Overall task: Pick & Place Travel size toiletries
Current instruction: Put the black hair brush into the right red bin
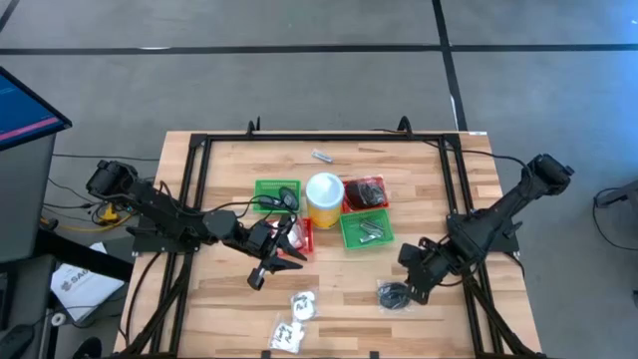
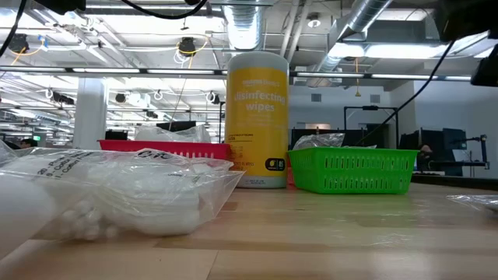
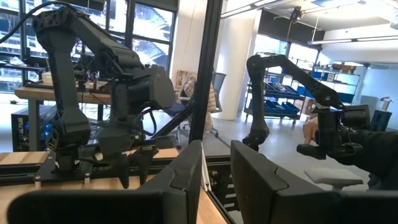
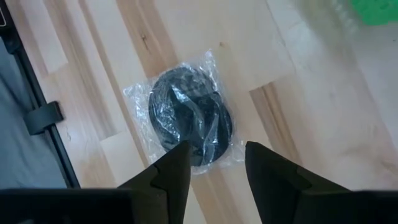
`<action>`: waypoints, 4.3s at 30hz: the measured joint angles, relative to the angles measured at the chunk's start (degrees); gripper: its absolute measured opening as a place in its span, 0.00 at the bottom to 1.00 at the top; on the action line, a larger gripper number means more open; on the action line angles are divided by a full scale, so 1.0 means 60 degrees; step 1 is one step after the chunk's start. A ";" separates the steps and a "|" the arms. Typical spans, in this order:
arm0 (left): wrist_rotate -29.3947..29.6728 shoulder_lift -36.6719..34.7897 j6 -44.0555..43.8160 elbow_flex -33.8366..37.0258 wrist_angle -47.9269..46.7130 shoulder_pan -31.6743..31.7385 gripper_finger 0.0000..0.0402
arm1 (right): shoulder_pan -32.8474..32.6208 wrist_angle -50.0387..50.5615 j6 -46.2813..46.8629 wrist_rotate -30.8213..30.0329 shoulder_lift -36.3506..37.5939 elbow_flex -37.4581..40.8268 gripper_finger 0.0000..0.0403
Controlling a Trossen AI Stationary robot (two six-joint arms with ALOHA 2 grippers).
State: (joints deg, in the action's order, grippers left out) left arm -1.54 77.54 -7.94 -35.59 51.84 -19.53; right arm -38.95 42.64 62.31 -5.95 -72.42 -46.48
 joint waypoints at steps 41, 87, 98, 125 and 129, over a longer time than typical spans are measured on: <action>0.0000 0.0000 -0.0004 0.0000 -0.0001 -0.0004 0.19 | -0.0508 -0.0796 0.0272 0.0013 -0.3286 -0.0025 0.31; 0.0001 0.0000 -0.0004 0.0000 -0.0001 -0.0004 0.19 | -0.0207 -0.0139 -0.1111 -0.0153 -0.0197 -0.0004 0.00; 0.0000 0.0000 -0.0004 0.0000 0.0003 -0.0004 0.19 | -0.0051 -0.0306 -0.0687 -0.0392 0.0385 -0.0015 0.00; 0.0000 0.0000 -0.0003 0.0000 -0.0001 -0.0058 0.19 | -0.0130 0.0391 -0.0771 0.1808 -0.2793 -0.0011 0.57; 0.0000 0.0000 0.0004 0.0000 -0.0001 -0.0062 0.19 | -0.0126 0.0326 -0.1182 0.2028 -0.3268 -0.0011 0.58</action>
State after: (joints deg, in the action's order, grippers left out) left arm -1.54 77.54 -7.92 -35.59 51.83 -19.90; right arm -39.70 44.60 55.22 6.22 -92.03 -46.54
